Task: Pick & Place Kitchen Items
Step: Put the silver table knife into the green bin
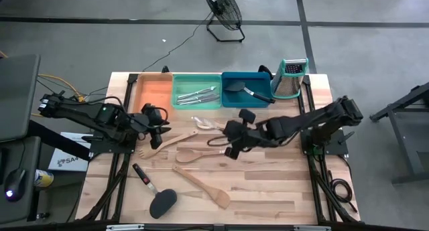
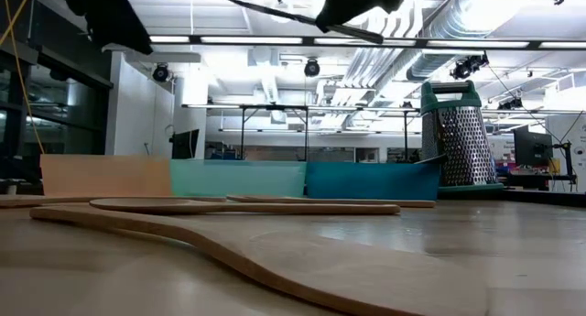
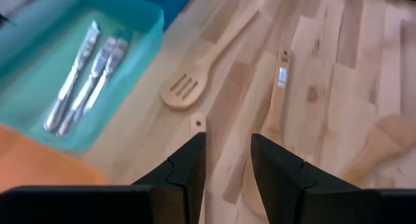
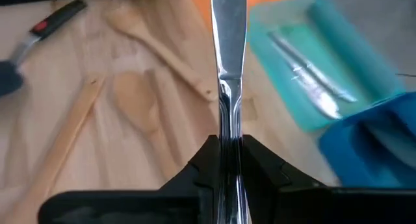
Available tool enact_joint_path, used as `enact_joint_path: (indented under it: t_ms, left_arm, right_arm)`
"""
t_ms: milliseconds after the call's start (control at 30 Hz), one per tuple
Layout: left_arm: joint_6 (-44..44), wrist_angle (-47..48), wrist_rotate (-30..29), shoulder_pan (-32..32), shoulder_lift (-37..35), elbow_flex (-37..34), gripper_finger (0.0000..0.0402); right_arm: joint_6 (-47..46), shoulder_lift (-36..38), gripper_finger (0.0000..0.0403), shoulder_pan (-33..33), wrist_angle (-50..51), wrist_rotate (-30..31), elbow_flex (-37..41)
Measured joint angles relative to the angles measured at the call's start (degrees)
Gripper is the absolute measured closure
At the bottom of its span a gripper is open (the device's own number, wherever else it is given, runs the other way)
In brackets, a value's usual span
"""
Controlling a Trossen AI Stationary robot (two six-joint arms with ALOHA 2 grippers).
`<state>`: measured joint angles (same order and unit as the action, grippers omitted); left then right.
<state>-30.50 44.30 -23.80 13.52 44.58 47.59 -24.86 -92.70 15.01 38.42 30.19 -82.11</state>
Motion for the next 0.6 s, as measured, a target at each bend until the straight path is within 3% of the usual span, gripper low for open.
enact_joint_path:
  t_ms: [233,600]
  left_arm:
    - [3.84,-5.60,-4.20,0.00,1.60,0.00,0.0282]
    - [8.07,-16.22,-8.76,-0.02,8.23,0.02,0.0282]
  right_arm:
    - [4.12,2.65,0.0368,-3.79,-4.27,-0.13,0.00]
    - [12.01,3.27,0.0368,-9.08,-15.75,-5.37,0.00]
